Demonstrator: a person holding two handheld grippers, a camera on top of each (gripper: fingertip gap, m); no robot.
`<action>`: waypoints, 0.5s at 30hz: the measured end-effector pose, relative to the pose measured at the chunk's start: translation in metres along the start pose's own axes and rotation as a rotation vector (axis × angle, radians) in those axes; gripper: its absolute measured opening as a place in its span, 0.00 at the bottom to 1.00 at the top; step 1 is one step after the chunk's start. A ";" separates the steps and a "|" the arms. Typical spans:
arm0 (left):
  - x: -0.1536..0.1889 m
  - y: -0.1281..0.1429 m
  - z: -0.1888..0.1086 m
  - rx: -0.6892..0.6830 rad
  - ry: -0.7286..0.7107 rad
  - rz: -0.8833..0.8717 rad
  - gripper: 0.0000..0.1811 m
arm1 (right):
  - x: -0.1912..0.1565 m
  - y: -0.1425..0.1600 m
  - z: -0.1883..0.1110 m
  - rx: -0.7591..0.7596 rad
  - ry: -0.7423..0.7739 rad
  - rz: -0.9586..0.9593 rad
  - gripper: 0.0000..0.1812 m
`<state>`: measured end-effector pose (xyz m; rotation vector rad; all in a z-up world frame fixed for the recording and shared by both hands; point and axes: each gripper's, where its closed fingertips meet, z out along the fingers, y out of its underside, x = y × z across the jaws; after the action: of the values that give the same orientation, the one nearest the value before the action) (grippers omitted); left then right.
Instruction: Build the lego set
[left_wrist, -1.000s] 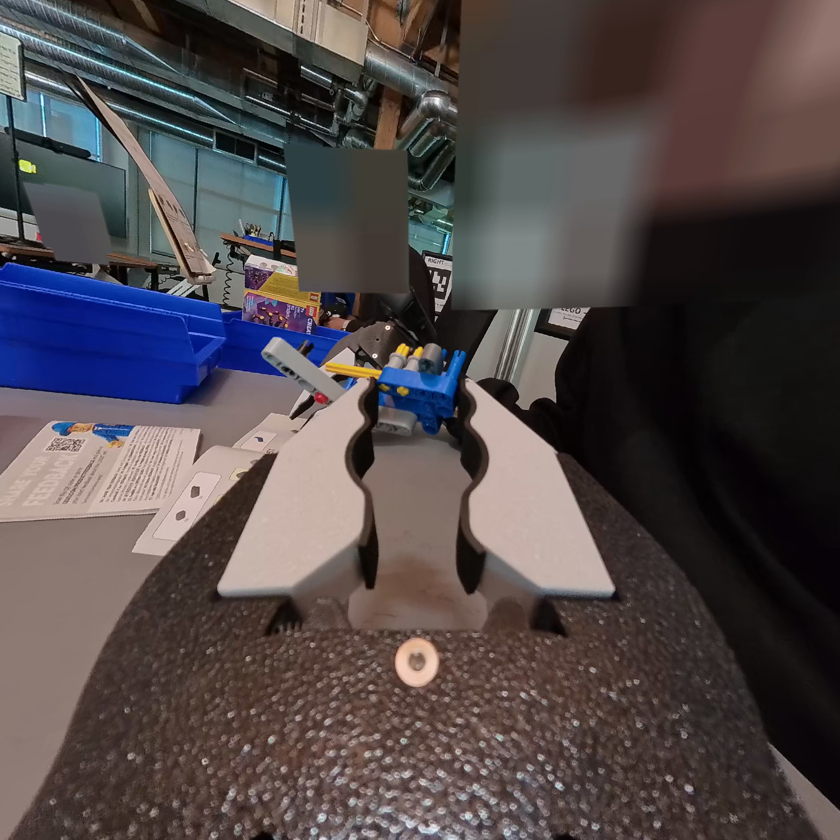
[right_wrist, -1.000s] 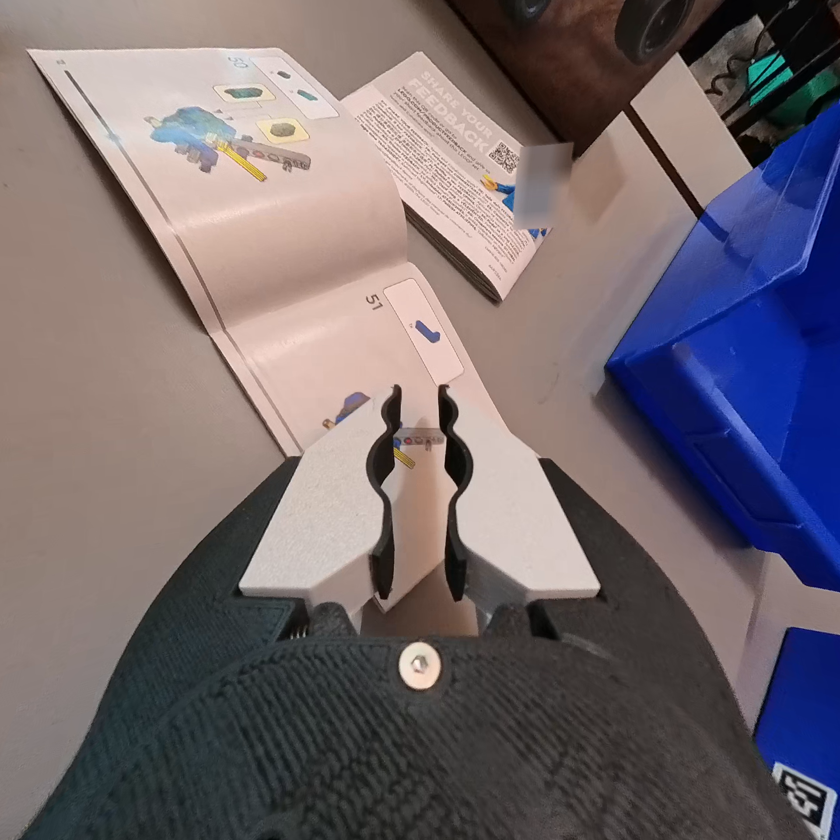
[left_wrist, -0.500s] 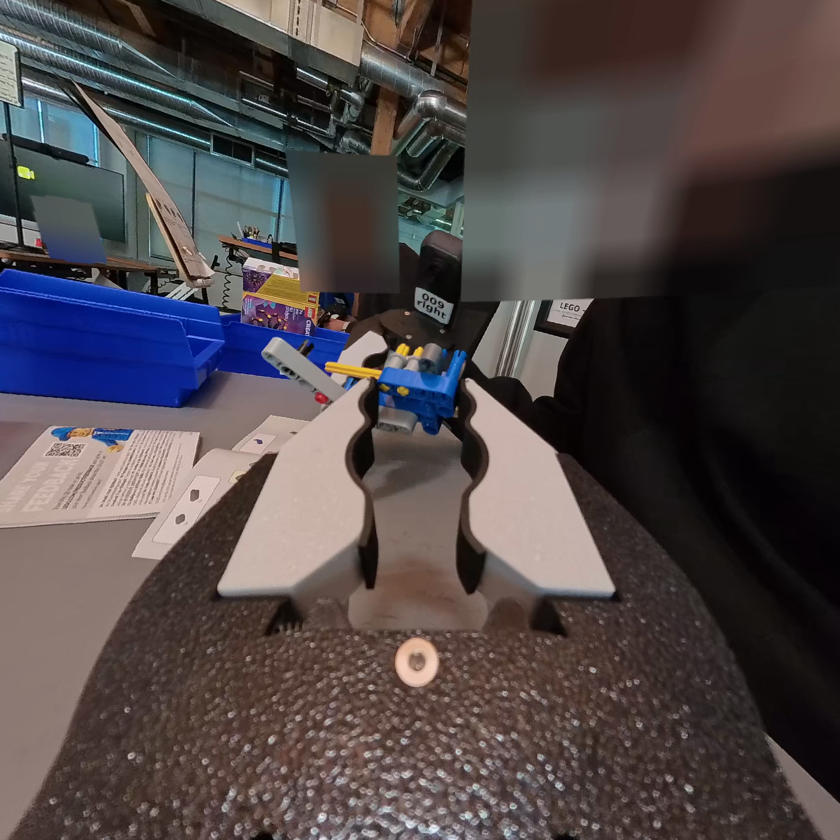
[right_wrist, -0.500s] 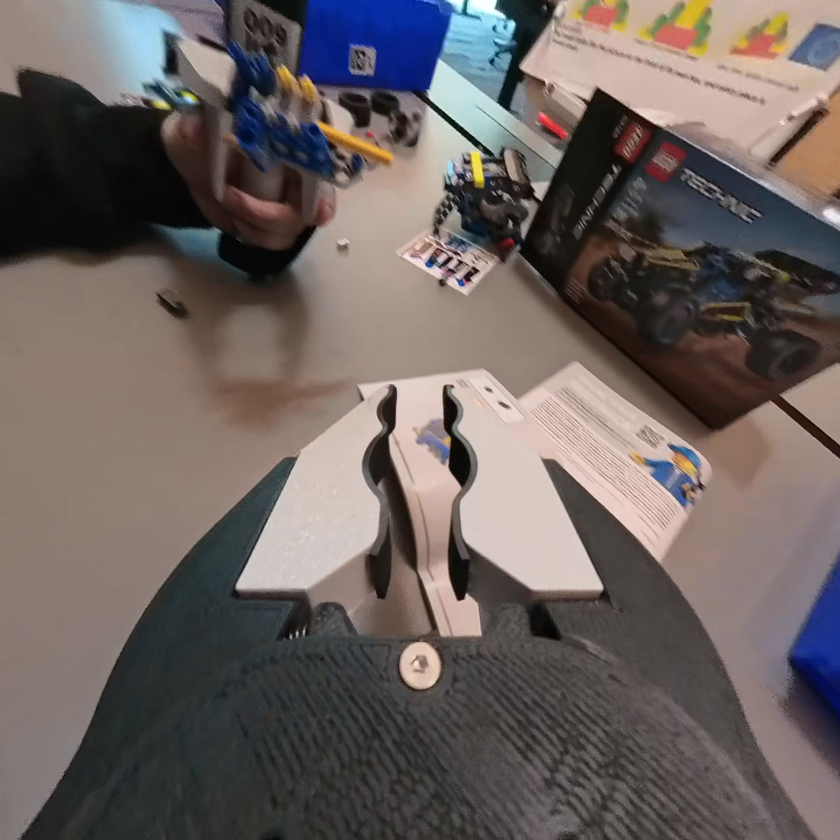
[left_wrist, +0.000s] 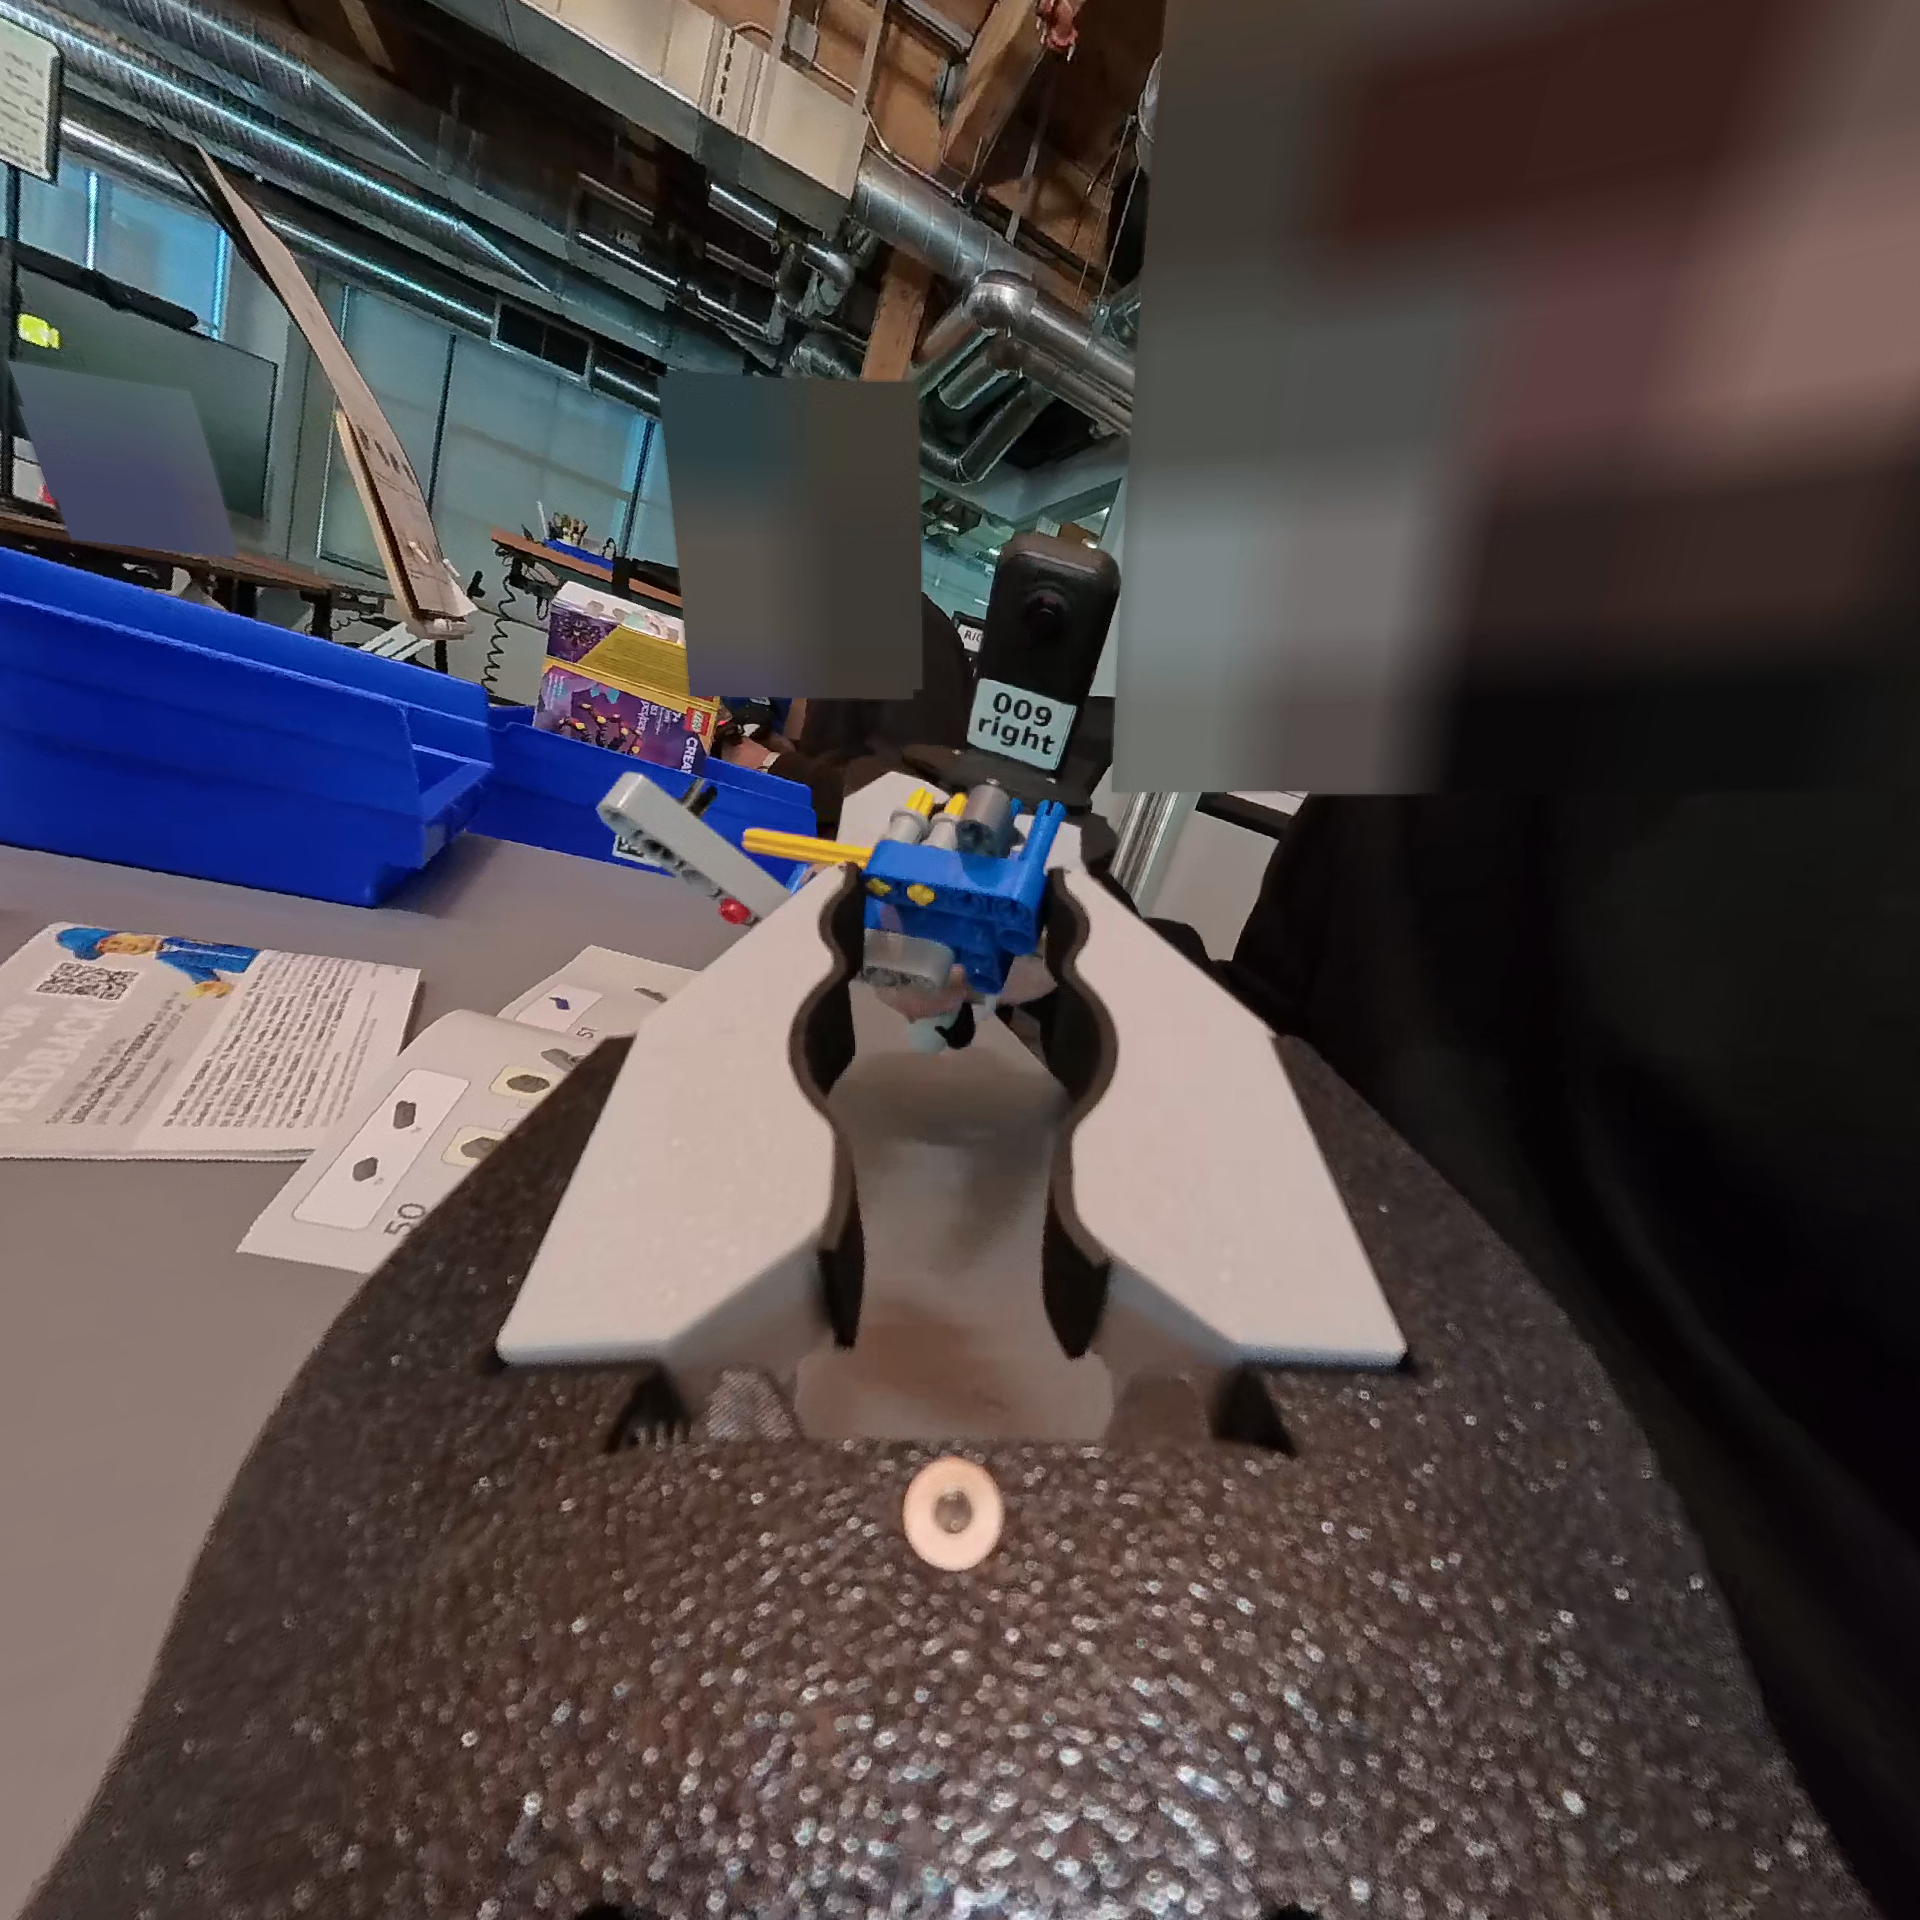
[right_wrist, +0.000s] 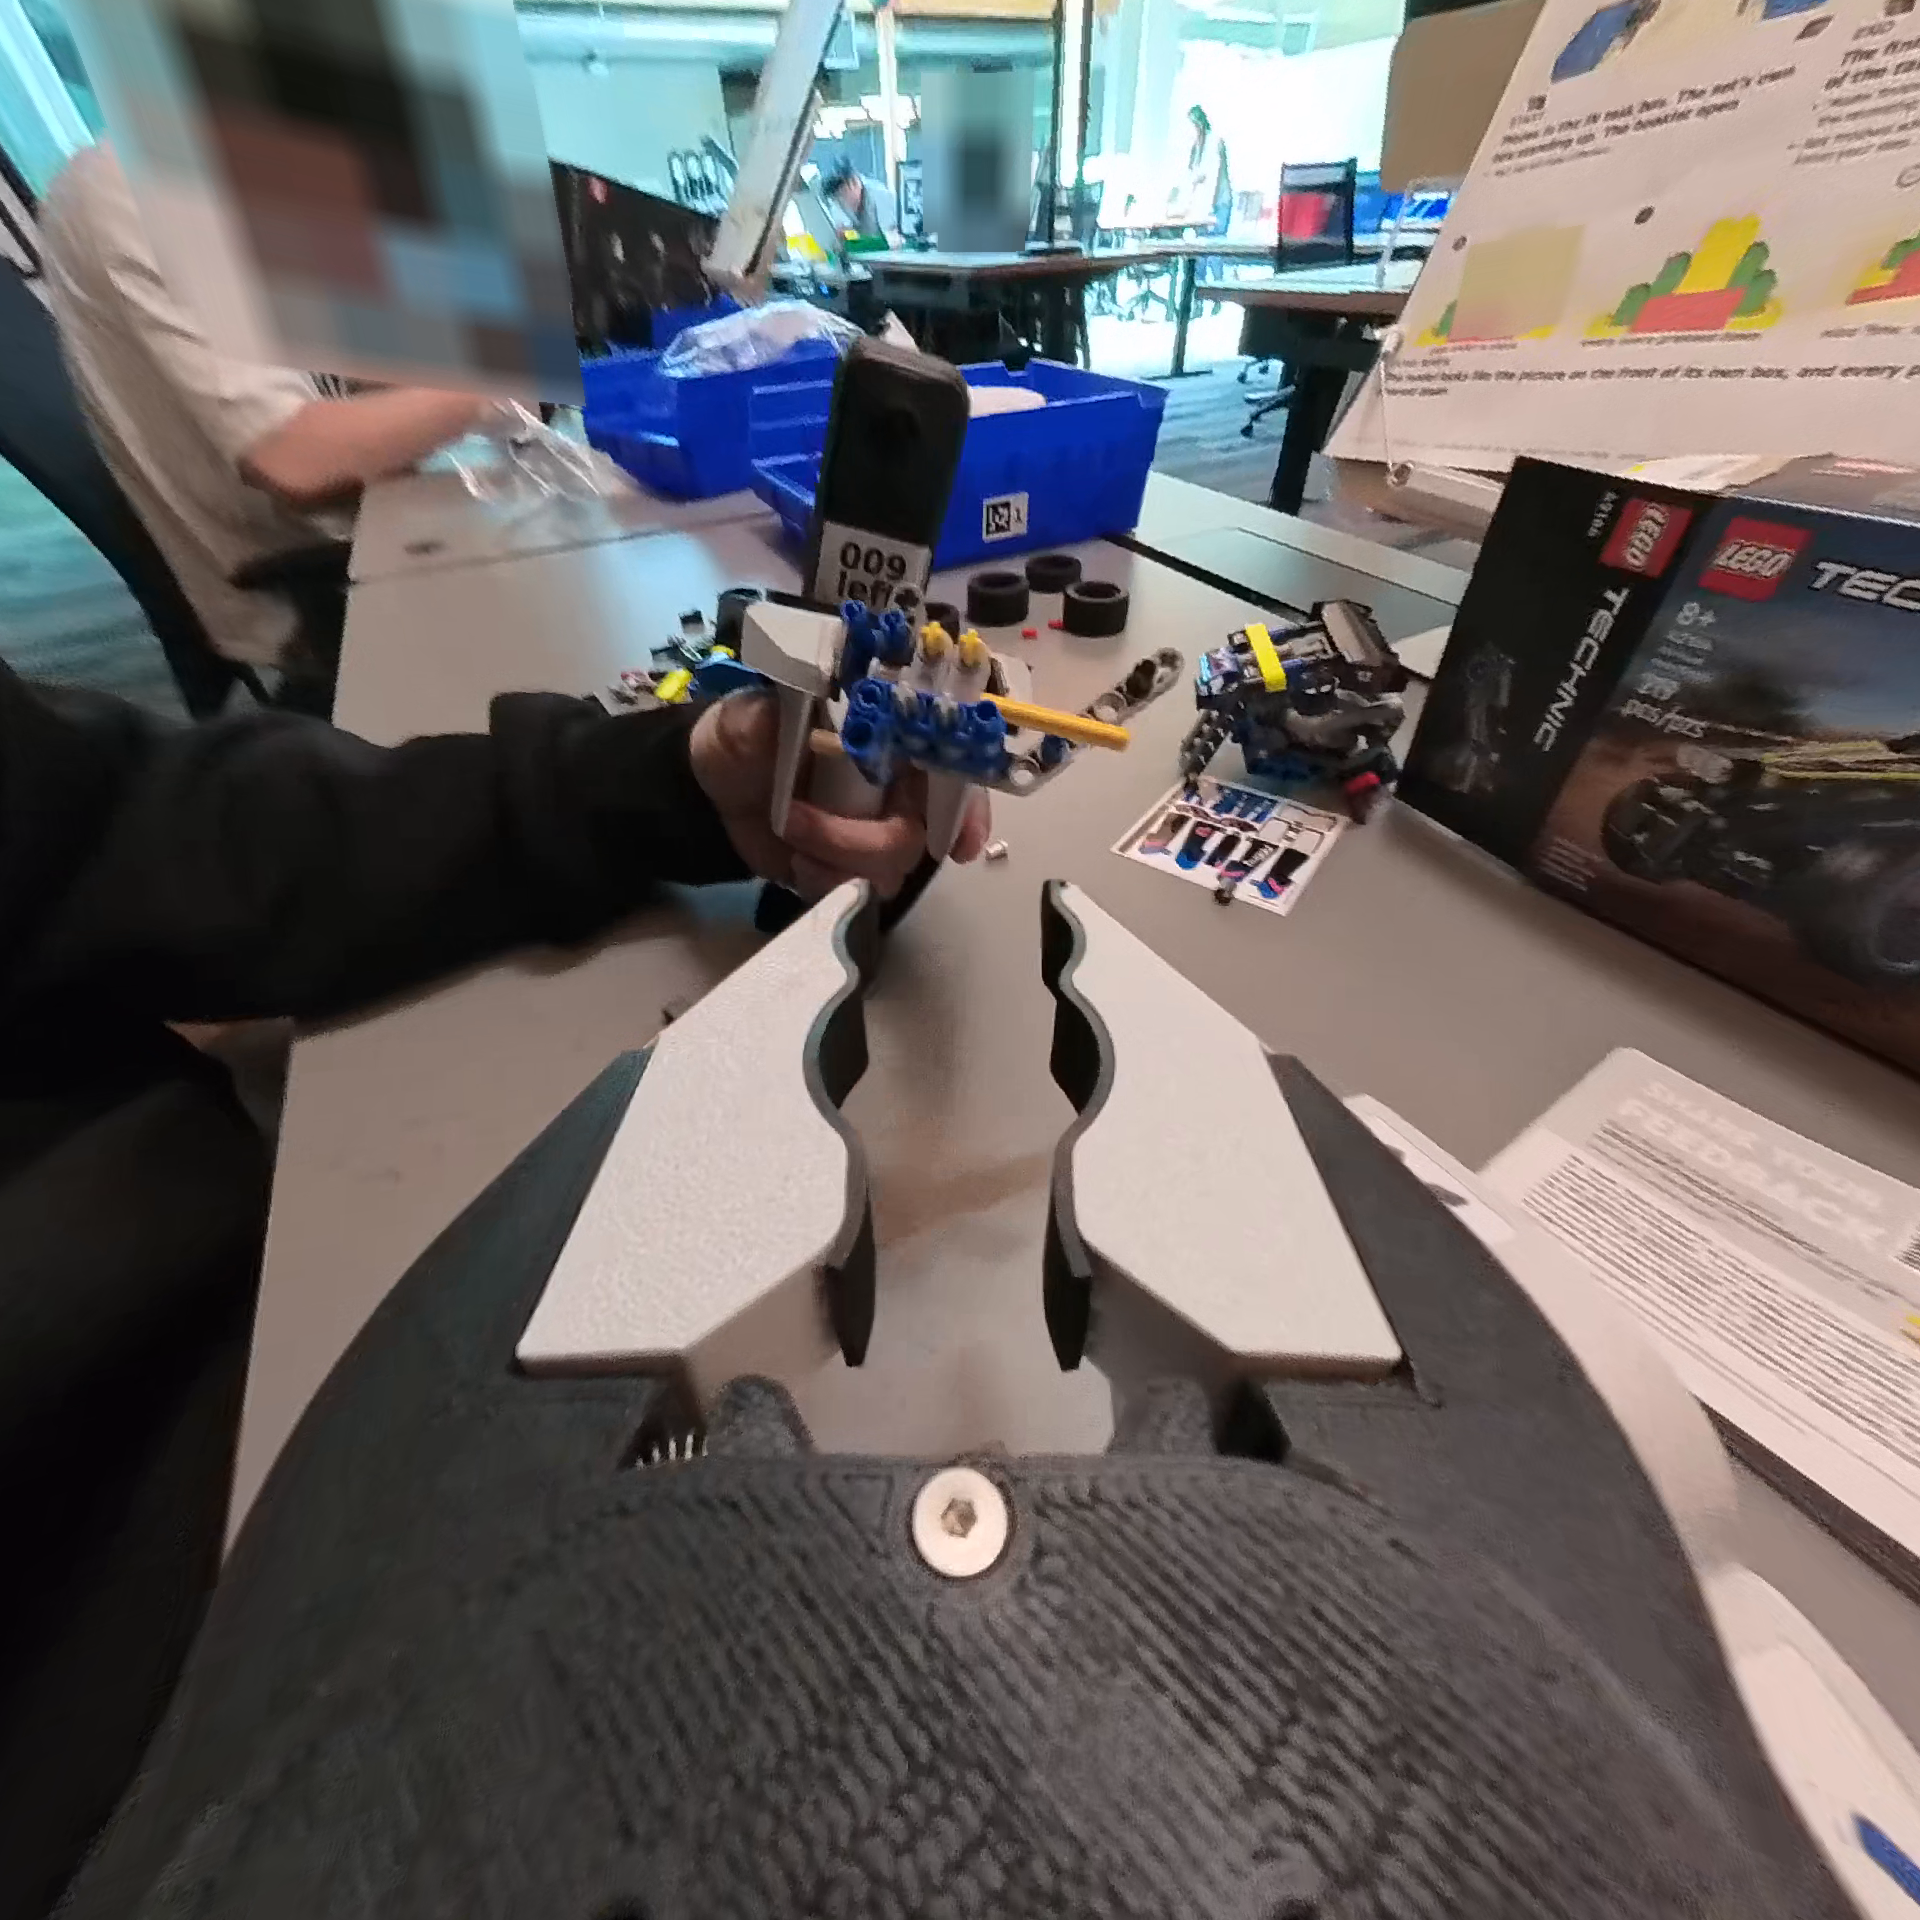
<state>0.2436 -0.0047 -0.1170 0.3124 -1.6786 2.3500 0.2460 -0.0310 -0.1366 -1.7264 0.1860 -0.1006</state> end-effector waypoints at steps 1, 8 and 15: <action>0.000 -0.001 0.000 0.007 0.004 -0.003 0.17 | -0.001 -0.001 0.002 0.009 0.002 0.011 0.16; 0.003 -0.005 0.000 0.041 0.025 -0.023 0.18 | -0.015 -0.019 0.012 0.129 -0.042 0.102 0.12; 0.004 -0.003 0.001 0.034 0.029 0.011 0.18 | -0.020 -0.024 0.015 0.174 -0.051 0.119 0.09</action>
<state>0.2407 -0.0043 -0.1126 0.2753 -1.6330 2.3816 0.2309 -0.0087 -0.1149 -1.5390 0.2347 0.0149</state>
